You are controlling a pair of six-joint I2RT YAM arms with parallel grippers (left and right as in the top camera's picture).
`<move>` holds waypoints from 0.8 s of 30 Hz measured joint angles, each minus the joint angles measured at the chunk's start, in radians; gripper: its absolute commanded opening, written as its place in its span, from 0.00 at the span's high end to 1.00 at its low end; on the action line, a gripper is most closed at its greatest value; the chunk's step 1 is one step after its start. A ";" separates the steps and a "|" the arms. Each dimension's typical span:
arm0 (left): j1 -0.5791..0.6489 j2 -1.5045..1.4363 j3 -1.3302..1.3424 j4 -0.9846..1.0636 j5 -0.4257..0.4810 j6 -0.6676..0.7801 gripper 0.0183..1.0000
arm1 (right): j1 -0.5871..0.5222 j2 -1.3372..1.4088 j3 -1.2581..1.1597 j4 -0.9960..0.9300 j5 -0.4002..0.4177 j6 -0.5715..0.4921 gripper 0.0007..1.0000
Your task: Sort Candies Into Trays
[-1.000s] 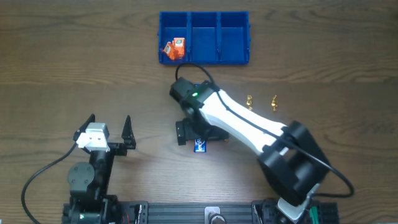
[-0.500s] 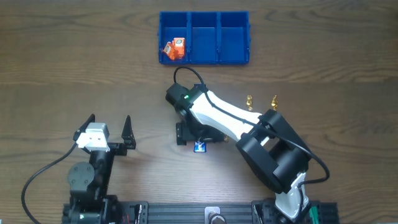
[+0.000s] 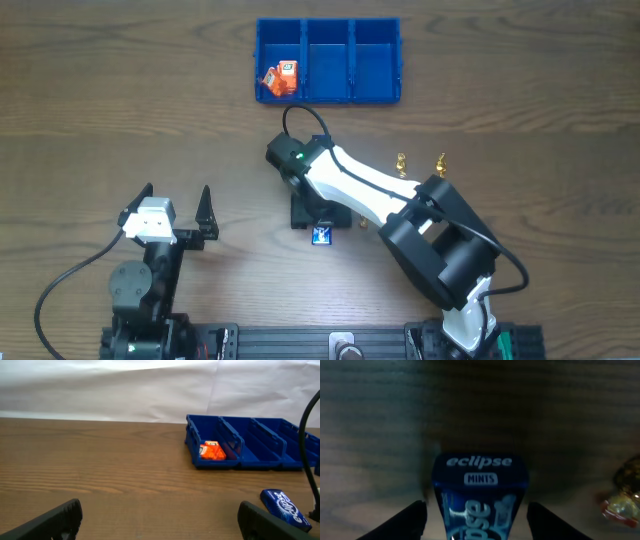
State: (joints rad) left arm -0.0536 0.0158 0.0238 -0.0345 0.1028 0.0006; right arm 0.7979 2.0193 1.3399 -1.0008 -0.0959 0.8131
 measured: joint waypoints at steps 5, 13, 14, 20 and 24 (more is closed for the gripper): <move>0.000 0.000 0.000 0.000 0.000 0.000 0.00 | -0.001 0.010 0.000 0.007 -0.005 0.015 0.57; 0.000 0.000 0.000 0.000 0.000 0.000 0.00 | -0.001 0.010 0.008 0.014 0.000 0.020 0.81; 0.000 0.000 0.000 0.000 0.000 0.000 0.00 | -0.001 0.010 0.008 0.017 0.001 0.020 0.82; 0.000 0.000 0.000 0.000 0.000 0.000 0.00 | 0.006 -0.006 0.014 -0.004 0.056 0.020 0.85; 0.000 0.000 0.000 0.000 0.000 0.000 0.00 | -0.008 -0.049 0.153 -0.158 0.164 0.018 0.87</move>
State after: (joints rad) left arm -0.0536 0.0158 0.0238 -0.0341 0.1024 0.0006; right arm 0.7902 1.9701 1.4925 -1.1587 0.0685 0.8307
